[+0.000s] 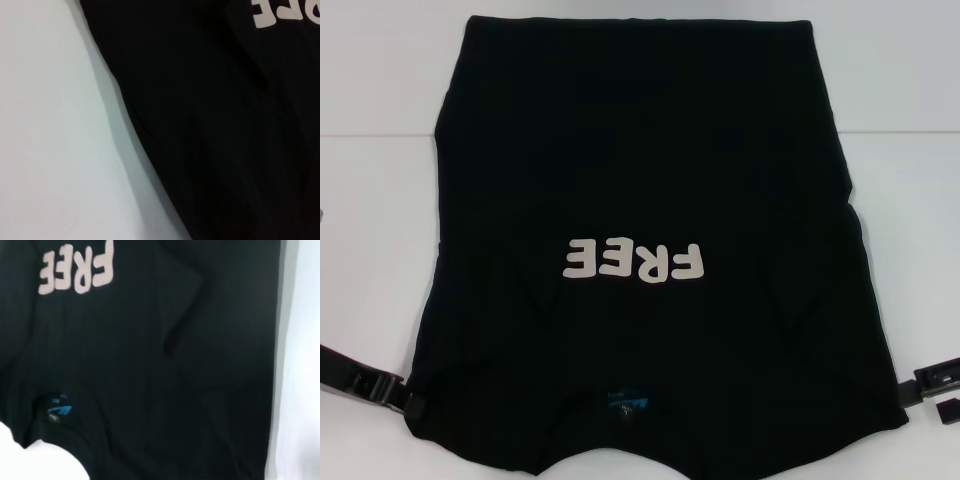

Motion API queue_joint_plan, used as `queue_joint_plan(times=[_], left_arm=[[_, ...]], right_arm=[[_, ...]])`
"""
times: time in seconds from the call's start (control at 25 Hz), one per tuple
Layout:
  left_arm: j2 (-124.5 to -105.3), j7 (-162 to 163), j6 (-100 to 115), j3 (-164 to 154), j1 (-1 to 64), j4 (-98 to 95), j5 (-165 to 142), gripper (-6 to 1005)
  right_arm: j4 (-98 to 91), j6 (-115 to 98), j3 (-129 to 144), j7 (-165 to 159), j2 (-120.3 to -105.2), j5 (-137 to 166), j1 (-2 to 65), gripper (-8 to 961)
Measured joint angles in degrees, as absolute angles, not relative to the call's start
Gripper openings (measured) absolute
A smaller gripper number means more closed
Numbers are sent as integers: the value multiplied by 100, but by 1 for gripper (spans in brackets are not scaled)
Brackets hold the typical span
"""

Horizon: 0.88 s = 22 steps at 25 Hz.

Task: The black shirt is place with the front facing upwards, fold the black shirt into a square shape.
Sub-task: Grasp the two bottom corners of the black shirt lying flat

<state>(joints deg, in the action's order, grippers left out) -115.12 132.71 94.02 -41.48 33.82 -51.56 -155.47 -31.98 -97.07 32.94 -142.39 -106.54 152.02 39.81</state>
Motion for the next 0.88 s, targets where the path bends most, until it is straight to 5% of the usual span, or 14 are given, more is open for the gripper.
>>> queue_joint_plan(times=[0.2,0.88], left_arm=[[-11513,13271,9412,-4148,3395,-5129,-15547,66],[-11513,13278,9439,-4148,3437,-5115,-15548,65]], right_arm=[[-3192,-9592,3363,-14239,-10741,15205,4016,925],[-3190,-9297,3551,-14255,-10908,15205,4074,925]])
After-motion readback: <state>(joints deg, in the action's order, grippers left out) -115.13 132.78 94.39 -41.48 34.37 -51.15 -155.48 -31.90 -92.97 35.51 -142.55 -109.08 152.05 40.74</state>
